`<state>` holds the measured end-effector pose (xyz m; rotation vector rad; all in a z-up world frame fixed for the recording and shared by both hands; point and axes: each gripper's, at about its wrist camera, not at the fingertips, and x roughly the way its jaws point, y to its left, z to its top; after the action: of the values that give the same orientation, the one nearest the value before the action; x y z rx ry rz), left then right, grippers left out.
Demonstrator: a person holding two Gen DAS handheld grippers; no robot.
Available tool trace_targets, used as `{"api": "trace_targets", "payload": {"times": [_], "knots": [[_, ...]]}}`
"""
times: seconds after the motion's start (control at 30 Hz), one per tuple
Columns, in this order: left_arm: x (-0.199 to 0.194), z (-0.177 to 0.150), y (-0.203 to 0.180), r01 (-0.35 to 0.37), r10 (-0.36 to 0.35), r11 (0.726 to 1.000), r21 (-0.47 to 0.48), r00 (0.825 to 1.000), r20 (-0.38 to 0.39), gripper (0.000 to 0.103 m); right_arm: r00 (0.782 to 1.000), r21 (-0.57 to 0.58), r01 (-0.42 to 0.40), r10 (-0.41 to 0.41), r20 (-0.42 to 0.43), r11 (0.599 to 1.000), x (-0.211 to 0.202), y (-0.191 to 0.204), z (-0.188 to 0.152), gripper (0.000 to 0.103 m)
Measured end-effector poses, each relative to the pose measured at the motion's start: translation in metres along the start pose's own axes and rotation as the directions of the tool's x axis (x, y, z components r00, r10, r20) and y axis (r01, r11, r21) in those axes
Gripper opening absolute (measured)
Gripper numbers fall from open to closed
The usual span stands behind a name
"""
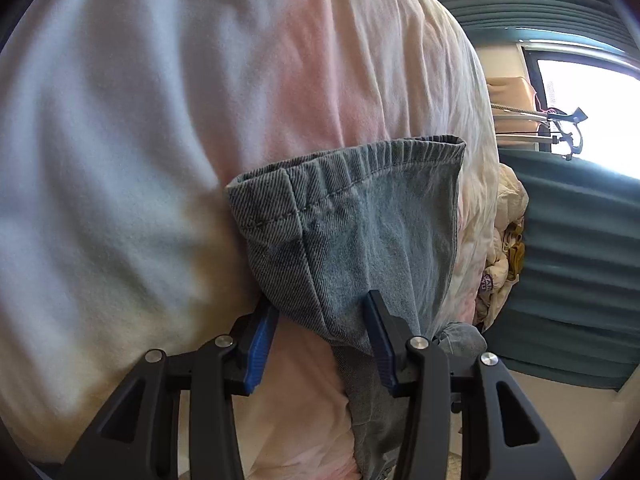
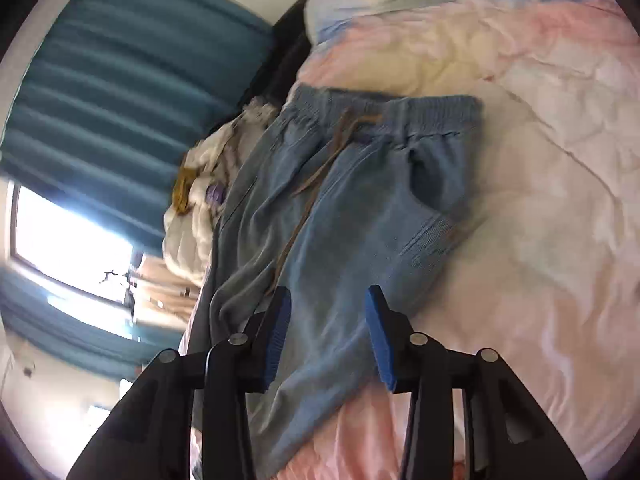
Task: Fold clothes
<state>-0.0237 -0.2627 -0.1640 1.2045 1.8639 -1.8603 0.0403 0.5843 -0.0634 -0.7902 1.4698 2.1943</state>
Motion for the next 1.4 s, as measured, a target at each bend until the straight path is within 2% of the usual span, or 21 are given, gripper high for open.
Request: {"api": "trace_targets", "payload": {"times": [0.1, 0.23, 0.33, 0.37, 0.4, 0.47, 0.53, 0.57, 0.63, 0.67, 0.7, 0.73, 0.83, 0.9, 0.97, 1.03, 1.13, 1.2, 1.3, 1.4], "knots": [[0.008, 0.001, -0.002, 0.049, -0.05, 0.999, -0.014, 0.998, -0.033, 0.045, 0.996, 0.082, 0.085, -0.087, 0.017, 0.993, 0.012, -0.033, 0.024, 0.044], [0.009, -0.003, -0.015, 0.065, -0.064, 0.997, 0.034, 0.998, -0.029, 0.038, 0.988, 0.117, 0.154, -0.149, -0.047, 0.981, 0.046, -0.066, 0.048, 0.044], [0.007, -0.004, -0.023, 0.066, -0.065, 0.996, 0.063, 0.998, -0.006, 0.03, 0.99, 0.108, 0.133, -0.127, -0.059, 0.985, 0.068, -0.075, 0.059, 0.044], [0.007, -0.004, -0.026, 0.07, -0.071, 0.995, 0.074, 0.998, 0.0, 0.022, 0.991, 0.105, 0.123, -0.117, -0.062, 0.987, 0.076, -0.078, 0.063, 0.044], [0.006, -0.003, -0.028, 0.074, -0.076, 0.993, 0.09, 0.997, 0.012, 0.018, 0.992, 0.102, 0.112, -0.106, -0.065, 0.988, 0.083, -0.08, 0.067, 0.044], [0.001, -0.005, -0.037, 0.094, -0.1, 0.988, 0.123, 0.994, 0.041, 0.015, 0.994, 0.117, 0.095, -0.088, -0.069, 0.989, 0.096, -0.087, 0.073, 0.044], [-0.003, -0.009, -0.053, 0.142, -0.158, 0.971, 0.191, 0.985, 0.068, 0.015, 0.995, 0.178, 0.088, -0.077, -0.068, 0.98, 0.105, -0.098, 0.077, 0.043], [-0.007, -0.012, -0.063, 0.173, -0.196, 0.956, 0.235, 0.977, 0.079, 0.014, 0.995, 0.188, 0.087, -0.076, -0.068, 0.978, 0.108, -0.1, 0.079, 0.041], [-0.015, -0.016, -0.075, 0.253, -0.287, 0.928, 0.274, 0.953, 0.092, 0.014, 0.994, 0.144, 0.099, -0.092, -0.057, 0.985, 0.108, -0.092, 0.085, 0.016], [-0.02, -0.018, -0.079, 0.285, -0.325, 0.914, 0.288, 0.941, 0.099, 0.013, 0.993, 0.112, 0.114, -0.109, -0.05, 0.987, 0.107, -0.085, 0.088, 0.014], [-0.024, -0.021, -0.083, 0.264, -0.314, 0.912, 0.313, 0.942, 0.121, 0.013, 0.993, 0.086, 0.112, -0.109, -0.032, 0.99, 0.103, -0.078, 0.091, 0.007], [-0.028, -0.024, -0.087, 0.244, -0.305, 0.91, 0.336, 0.942, 0.142, 0.013, 0.995, 0.063, 0.099, -0.098, -0.008, 0.993, 0.098, -0.069, 0.093, 0.006], [-0.032, -0.027, -0.082, 0.237, -0.29, 0.915, 0.326, 0.948, 0.127, 0.012, 0.995, -0.034, 0.05, -0.047, 0.093, 0.998, 0.071, -0.037, 0.103, 0.004], [-0.037, -0.03, -0.073, 0.197, -0.242, 0.937, 0.29, 0.962, 0.129, 0.012, 0.99, -0.076, 0.031, -0.02, 0.138, 0.997, 0.054, -0.023, 0.109, 0.004], [-0.037, -0.032, -0.062, 0.091, -0.132, 0.964, 0.251, 0.98, 0.151, 0.012, 0.987, -0.103, 0.021, -0.004, 0.163, 0.994, 0.041, -0.015, 0.114, 0.004], [-0.034, -0.033, -0.049, -0.004, -0.027, 0.979, 0.202, 0.988, 0.15, 0.012, 0.988, -0.1, 0.051, -0.036, 0.149, 0.994, 0.043, -0.023, 0.113, 0.004], [-0.02, -0.033, -0.029, -0.097, 0.085, 0.988, 0.121, 0.991, 0.104, 0.012, 0.989, -0.065, 0.115, -0.108, 0.105, 0.991, 0.06, -0.048, 0.105, 0.004], [-0.017, -0.034, -0.026, -0.124, 0.111, 0.983, 0.133, 0.989, 0.099, 0.012, 0.986, -0.015, 0.16, -0.159, 0.058, 0.987, 0.075, -0.073, 0.096, 0.004], [-0.02, -0.04, -0.032, -0.151, 0.13, 0.97, 0.19, 0.985, 0.118, 0.012, 0.992, 0.096, 0.115, -0.119, 0.041, 0.989, 0.088, -0.108, 0.089, 0.004], [-0.021, -0.045, -0.041, -0.196, 0.164, 0.946, 0.258, 0.976, 0.142, 0.013, 0.988, 0.036, 0.142, -0.144, 0.058, 0.989, 0.089, -0.099, 0.088, 0.004]]}}
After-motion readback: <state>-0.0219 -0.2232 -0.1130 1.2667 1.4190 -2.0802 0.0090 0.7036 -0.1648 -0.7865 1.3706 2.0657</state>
